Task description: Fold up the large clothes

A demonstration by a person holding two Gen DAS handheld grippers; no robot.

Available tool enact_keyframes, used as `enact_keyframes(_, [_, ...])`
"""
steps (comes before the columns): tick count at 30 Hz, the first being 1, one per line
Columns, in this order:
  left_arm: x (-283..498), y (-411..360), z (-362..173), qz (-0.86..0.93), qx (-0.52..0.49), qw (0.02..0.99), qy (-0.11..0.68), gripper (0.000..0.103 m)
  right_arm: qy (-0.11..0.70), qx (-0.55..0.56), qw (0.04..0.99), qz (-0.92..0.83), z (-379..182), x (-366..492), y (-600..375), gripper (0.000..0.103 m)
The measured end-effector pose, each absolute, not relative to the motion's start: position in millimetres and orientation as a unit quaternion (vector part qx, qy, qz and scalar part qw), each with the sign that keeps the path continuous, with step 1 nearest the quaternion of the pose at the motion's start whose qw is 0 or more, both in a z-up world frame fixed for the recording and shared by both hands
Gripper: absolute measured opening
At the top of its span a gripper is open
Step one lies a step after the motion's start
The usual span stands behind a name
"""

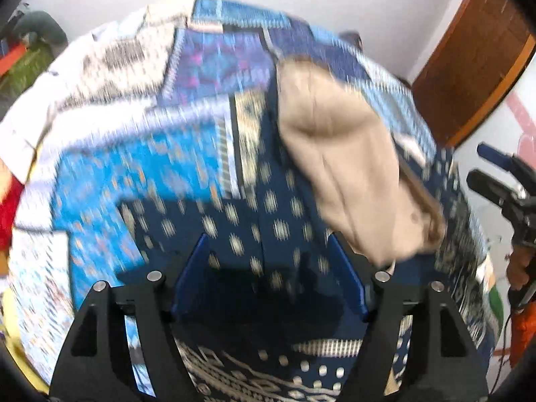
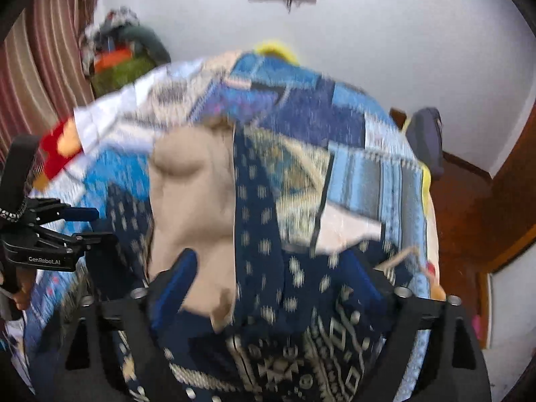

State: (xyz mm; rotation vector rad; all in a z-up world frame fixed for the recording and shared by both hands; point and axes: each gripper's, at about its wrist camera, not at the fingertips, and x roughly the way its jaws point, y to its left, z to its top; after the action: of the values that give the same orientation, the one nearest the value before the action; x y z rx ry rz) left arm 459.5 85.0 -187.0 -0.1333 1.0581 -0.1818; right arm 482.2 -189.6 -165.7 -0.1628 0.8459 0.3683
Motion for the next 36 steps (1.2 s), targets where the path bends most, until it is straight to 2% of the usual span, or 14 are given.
enact_keyframes(5, [517, 107, -181, -0.047, -0.084, 0.860, 0.501, 0.074, 0.427, -0.045, 0.886, 0.178, -169, 531, -173, 0.093])
enact_keyframes(12, [591, 110, -211, -0.067, -0.159, 0.831, 0.529, 0.073, 0.501, 0.028, 0.845, 0.184, -212, 610, -149, 0.093])
enact_keyframes(15, [611, 97, -225, -0.067, -0.165, 0.822, 0.542, 0.073, 0.536, 0.052, 0.823, 0.183, -237, 640, -143, 0.079])
enact_keyframes(16, [618, 92, -232, -0.064, -0.161, 0.818, 0.548, 0.073, 0.546, 0.059, 0.816, 0.179, -245, 647, -143, 0.068])
enact_keyframes(18, [625, 85, -240, -0.059, -0.153, 0.819, 0.550, 0.071, 0.560, 0.066, 0.809, 0.170, -261, 657, -142, 0.060])
enact_keyframes(19, [625, 81, -241, -0.052, -0.141, 0.828, 0.540, 0.069, 0.557, 0.059, 0.812, 0.164, -264, 659, -140, 0.052])
enact_keyframes(20, [623, 77, -238, -0.054, -0.129, 0.837, 0.529, 0.055, 0.549, 0.040, 0.820, 0.159, -264, 658, -137, 0.046])
enact_keyframes(21, [622, 74, -234, -0.059, -0.116, 0.844, 0.521, 0.042, 0.542, 0.029, 0.824, 0.165, -262, 657, -134, 0.035])
enact_keyframes(22, [620, 70, -231, -0.066, -0.105, 0.847, 0.517, 0.014, 0.537, 0.024, 0.824, 0.177, -259, 655, -132, 0.021])
enact_keyframes(23, [617, 66, -224, -0.075, -0.099, 0.847, 0.517, 0.005, 0.535, 0.020, 0.824, 0.184, -257, 653, -132, 0.014])
enact_keyframes(28, [588, 55, -180, -0.094, -0.059, 0.872, 0.478, 0.005, 0.495, -0.001, 0.843, 0.213, -223, 616, -131, 0.012])
enact_keyframes(36, [481, 39, -107, -0.158, -0.004, 0.892, 0.423, 0.005, 0.448, -0.012, 0.852, 0.271, -152, 510, -153, 0.011])
